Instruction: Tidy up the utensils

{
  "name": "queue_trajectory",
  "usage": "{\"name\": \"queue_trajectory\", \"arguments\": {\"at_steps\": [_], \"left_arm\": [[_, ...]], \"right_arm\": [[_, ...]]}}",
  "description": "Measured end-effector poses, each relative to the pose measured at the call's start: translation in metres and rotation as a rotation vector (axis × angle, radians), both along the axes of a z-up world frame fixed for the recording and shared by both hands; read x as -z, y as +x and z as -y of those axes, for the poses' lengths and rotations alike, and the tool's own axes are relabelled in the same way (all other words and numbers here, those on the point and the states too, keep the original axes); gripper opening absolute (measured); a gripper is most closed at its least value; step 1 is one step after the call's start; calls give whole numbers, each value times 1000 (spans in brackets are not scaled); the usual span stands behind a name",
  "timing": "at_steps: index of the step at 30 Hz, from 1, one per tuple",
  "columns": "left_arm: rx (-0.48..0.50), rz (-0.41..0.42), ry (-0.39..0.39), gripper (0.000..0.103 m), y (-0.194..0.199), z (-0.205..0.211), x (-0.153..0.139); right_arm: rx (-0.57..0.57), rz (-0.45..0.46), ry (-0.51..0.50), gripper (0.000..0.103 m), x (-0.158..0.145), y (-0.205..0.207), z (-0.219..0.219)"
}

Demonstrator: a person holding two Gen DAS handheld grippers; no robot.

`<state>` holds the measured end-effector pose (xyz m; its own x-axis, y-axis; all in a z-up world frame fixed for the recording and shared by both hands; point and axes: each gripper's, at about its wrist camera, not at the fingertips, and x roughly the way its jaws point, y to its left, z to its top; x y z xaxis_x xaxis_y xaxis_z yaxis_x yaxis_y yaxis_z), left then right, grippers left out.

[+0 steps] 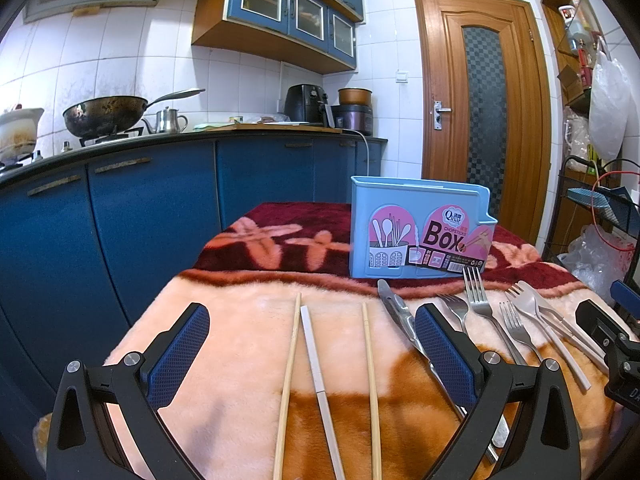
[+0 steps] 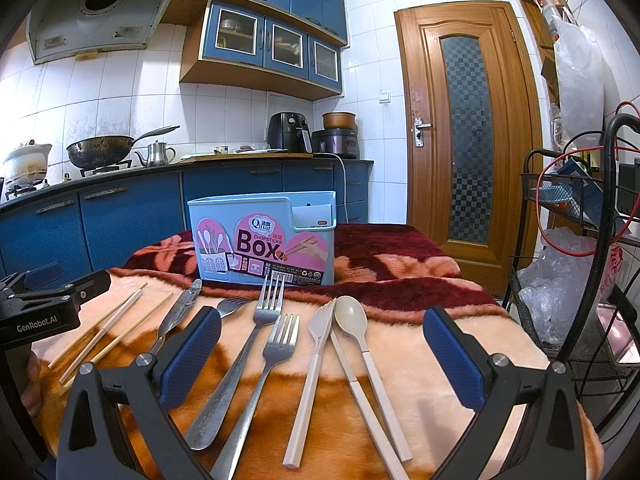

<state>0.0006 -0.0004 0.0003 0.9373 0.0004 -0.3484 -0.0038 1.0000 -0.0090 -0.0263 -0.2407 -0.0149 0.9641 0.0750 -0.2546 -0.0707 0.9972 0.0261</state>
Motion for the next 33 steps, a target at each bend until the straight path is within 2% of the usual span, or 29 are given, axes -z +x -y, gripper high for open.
{"name": "queue_trajectory", "arguments": {"at_steps": [23, 33], "left_arm": [[0, -4, 0, 102, 2, -2, 2], [-9, -7, -11, 102, -1, -3, 2]], "right_arm": [[3, 14, 0, 103, 1, -2, -2], [-22, -41, -5, 103, 0, 6, 0]]}}
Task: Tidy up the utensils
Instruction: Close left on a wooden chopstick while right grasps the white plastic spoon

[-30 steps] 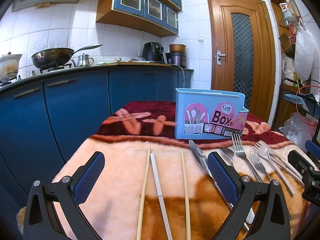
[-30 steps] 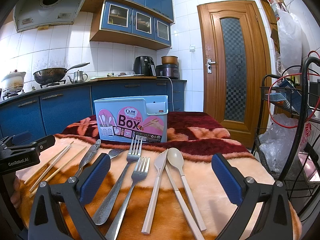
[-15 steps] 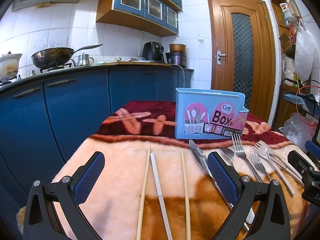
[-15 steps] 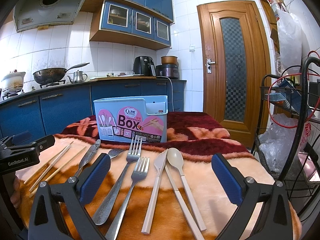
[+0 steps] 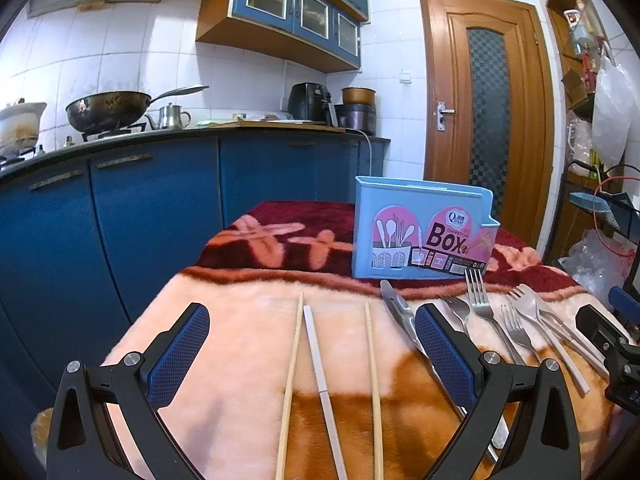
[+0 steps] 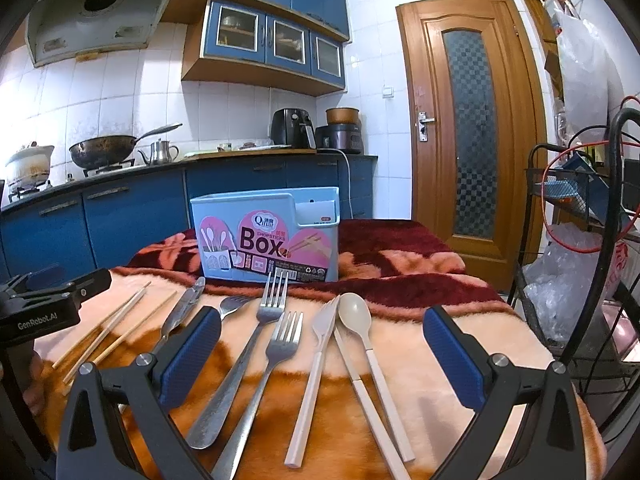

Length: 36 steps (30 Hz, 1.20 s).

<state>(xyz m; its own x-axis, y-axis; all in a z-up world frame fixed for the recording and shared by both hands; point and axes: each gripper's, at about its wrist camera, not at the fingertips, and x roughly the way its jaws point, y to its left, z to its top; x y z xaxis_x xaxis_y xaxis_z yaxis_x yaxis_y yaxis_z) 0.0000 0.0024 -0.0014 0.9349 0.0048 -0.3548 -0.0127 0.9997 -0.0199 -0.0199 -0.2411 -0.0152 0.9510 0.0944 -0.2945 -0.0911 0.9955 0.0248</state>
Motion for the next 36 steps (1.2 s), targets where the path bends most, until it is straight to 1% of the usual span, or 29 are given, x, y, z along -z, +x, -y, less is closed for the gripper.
{"name": "queue_trajectory", "arguments": {"at_steps": [3, 7, 11, 16, 19, 22, 23, 25, 27, 29, 30, 32, 33, 35, 36], "left_arm": [[0, -32, 0, 102, 1, -1, -2], [15, -86, -8, 102, 3, -4, -6], [22, -147, -4, 102, 8, -10, -14], [28, -238, 15, 102, 22, -19, -23], [33, -294, 23, 102, 32, -24, -26], [51, -371, 43, 102, 43, -28, -26], [55, -386, 49, 102, 45, -29, -26], [67, -425, 63, 102, 51, -31, -23], [89, -475, 74, 102, 56, -32, -19], [108, -515, 86, 102, 61, -33, -16], [116, -531, 97, 100, 62, -33, -14], [124, -555, 118, 92, 65, -32, -12], [129, -568, 123, 90, 67, -32, -11], [152, -595, 116, 78, 72, -32, -11], [162, -614, 108, 76, 75, -32, -10]], "right_arm": [[-11, -44, -36, 103, -2, 6, -4], [-12, -66, -92, 103, -11, 7, -6], [-37, -115, -115, 103, -25, 9, -1], [7, -244, -171, 103, -34, 26, 9], [8, -335, -183, 103, -33, 39, 17], [7, -423, -170, 103, -30, 50, 26], [3, -445, -158, 101, -28, 53, 29], [0, -507, -123, 91, -25, 63, 38], [-15, -560, -93, 73, -23, 71, 45], [-28, -602, -70, 64, -20, 78, 52], [-37, -625, -64, 60, -19, 82, 52], [-56, -652, -65, 59, -17, 85, 52], [-73, -669, -65, 58, -16, 87, 52], [-92, -691, -61, 56, -16, 91, 51], [-104, -705, -64, 54, -15, 93, 49]]}}
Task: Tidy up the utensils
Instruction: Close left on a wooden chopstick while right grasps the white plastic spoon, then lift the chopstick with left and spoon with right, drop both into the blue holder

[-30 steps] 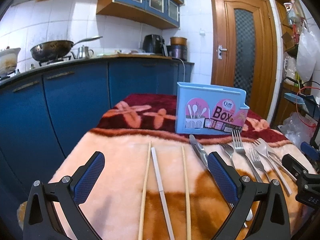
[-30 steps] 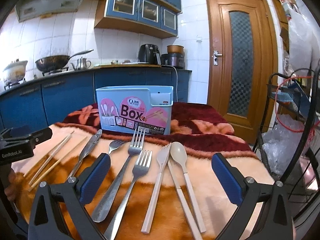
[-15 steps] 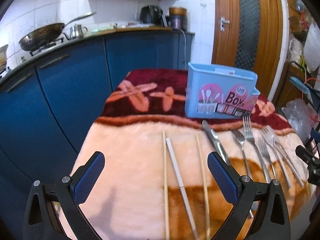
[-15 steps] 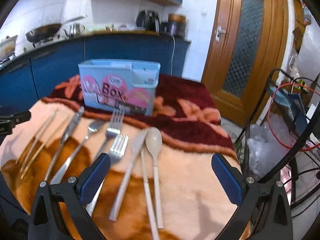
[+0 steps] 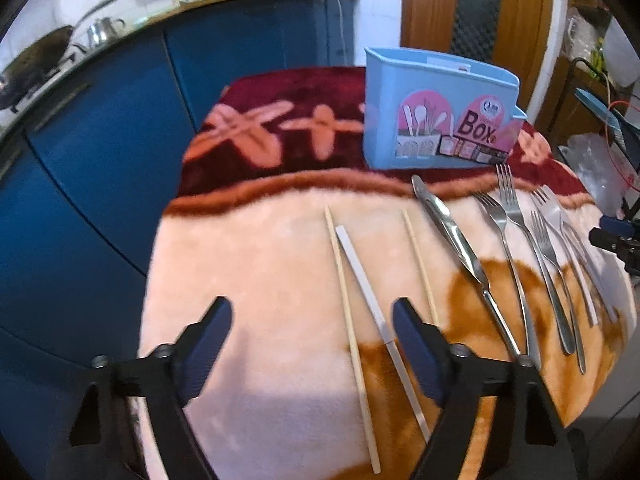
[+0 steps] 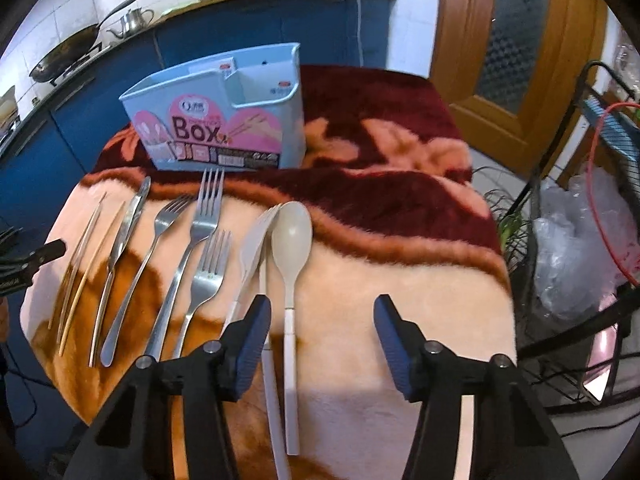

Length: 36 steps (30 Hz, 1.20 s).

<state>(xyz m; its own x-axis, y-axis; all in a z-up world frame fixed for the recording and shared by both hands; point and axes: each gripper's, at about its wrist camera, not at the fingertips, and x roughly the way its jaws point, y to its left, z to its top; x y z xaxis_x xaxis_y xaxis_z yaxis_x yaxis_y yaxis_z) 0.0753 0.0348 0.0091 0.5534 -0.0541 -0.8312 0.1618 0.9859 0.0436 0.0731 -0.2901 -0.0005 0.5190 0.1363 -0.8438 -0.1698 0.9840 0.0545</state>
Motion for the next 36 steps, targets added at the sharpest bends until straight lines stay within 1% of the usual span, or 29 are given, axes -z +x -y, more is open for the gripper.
{"name": "queue_trajectory", "arguments": {"at_steps": [2, 3, 5, 6, 8, 9, 11, 12, 13, 16, 18, 20, 23, 24, 26, 28, 29, 30, 31, 34, 36], "left_arm": [[8, -39, -20, 68, 7, 0, 2], [9, -53, -25, 65, 10, 1, 3], [19, -88, -31, 56, 16, 3, 7], [30, -105, -32, 53, 19, 5, 8], [49, -128, -36, 41, 22, 7, 11], [56, -133, -45, 38, 22, 8, 10], [55, -140, -43, 25, 24, 8, 9], [55, -139, -38, 23, 25, 8, 7], [56, -139, -36, 21, 25, 8, 7], [53, -161, -34, 21, 27, 5, 12], [55, -184, -51, 24, 29, 3, 14], [45, -224, -65, 24, 34, 2, 18], [44, -237, -52, 24, 40, 4, 17], [39, -245, -50, 24, 41, 5, 16], [44, -253, -34, 22, 43, 8, 13], [40, -255, -24, 20, 43, 10, 13], [39, -254, -23, 16, 44, 11, 13], [38, -250, -27, 13, 44, 11, 13], [38, -247, -37, 8, 44, 10, 12], [29, -236, -78, 4, 43, 6, 12], [23, -221, -101, 4, 39, 1, 9]], "right_arm": [[-18, -16, -11, 50, 2, 3, -2], [-26, -27, -20, 47, 3, 5, -4], [-39, -46, -30, 44, 6, 9, -6], [-44, -56, -39, 44, 7, 11, -7], [-51, -71, -62, 44, 10, 14, -9], [-52, -76, -76, 44, 11, 15, -10], [-59, -86, -91, 44, 14, 17, -12], [-64, -93, -96, 44, 16, 18, -13], [-65, -101, -102, 44, 18, 20, -13], [-68, -116, -115, 44, 22, 23, -14], [-63, -139, -93, 44, 22, 25, -12], [-63, -170, -66, 45, 24, 29, -9], [-73, -212, -42, 44, 23, 35, -5], [-76, -219, -51, 43, 23, 36, -5], [-78, -225, -59, 40, 22, 37, -5], [-77, -226, -55, 33, 21, 38, -6], [-73, -223, -54, 24, 21, 39, -7], [-65, -215, -54, 13, 20, 39, -6], [-57, -207, -54, 9, 19, 38, -5], [-44, -177, -42, 8, 19, 34, -5], [-39, -142, -29, 8, 16, 27, -2]]}}
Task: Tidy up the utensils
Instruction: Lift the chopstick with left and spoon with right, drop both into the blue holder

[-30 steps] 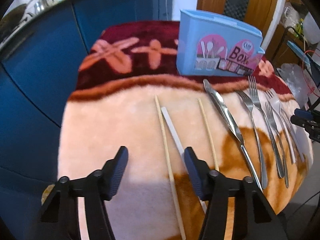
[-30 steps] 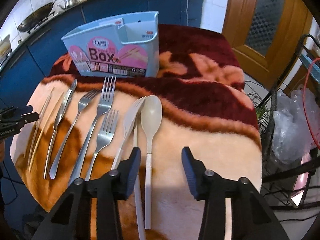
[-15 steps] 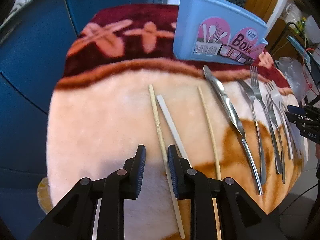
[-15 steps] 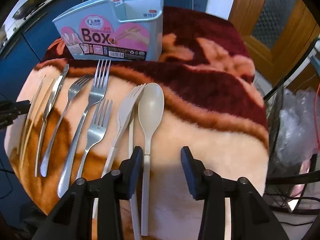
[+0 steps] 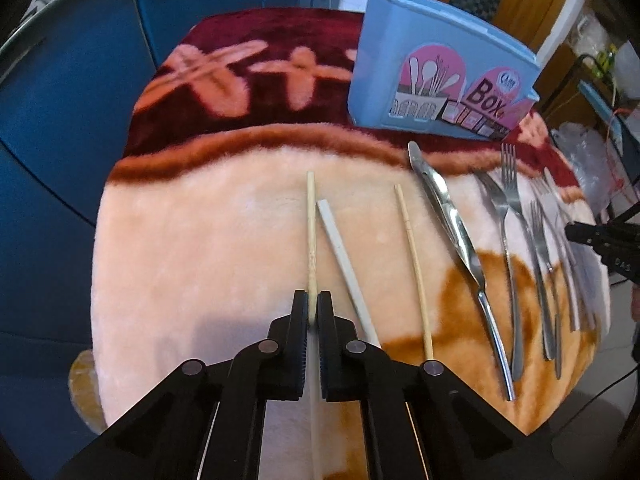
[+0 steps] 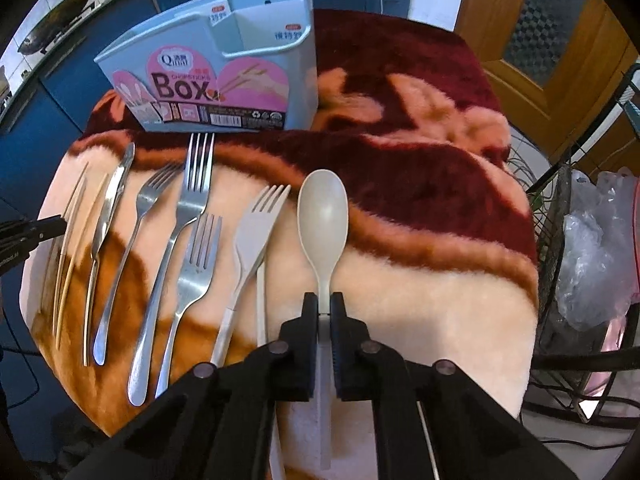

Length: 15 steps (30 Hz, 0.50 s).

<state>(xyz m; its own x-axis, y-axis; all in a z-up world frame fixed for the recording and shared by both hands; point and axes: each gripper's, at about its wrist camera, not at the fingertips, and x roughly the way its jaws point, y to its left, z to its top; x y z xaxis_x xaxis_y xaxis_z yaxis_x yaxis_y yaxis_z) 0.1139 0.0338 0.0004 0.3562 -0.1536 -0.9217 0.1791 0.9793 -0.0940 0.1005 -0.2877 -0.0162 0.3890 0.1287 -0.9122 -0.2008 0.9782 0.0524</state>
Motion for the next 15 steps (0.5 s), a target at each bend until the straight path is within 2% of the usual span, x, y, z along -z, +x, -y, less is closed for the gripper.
{"name": "queue_trajectory", "arguments": {"at_steps": [4, 9, 12, 15], "left_arm": [[-8, 70, -45, 4, -13, -10, -16], [-31, 212, -111, 4, -24, -17, -48], [-56, 302, -108, 4, -24, -15, -66], [-79, 369, -174, 4, -18, -14, -80]], "right_arm": [[12, 108, 30, 8, -16, -16, 2], [20, 264, 86, 8, -42, -33, -5], [39, 337, 147, 8, -52, -36, -3], [57, 430, 216, 8, -64, -34, -5]]}}
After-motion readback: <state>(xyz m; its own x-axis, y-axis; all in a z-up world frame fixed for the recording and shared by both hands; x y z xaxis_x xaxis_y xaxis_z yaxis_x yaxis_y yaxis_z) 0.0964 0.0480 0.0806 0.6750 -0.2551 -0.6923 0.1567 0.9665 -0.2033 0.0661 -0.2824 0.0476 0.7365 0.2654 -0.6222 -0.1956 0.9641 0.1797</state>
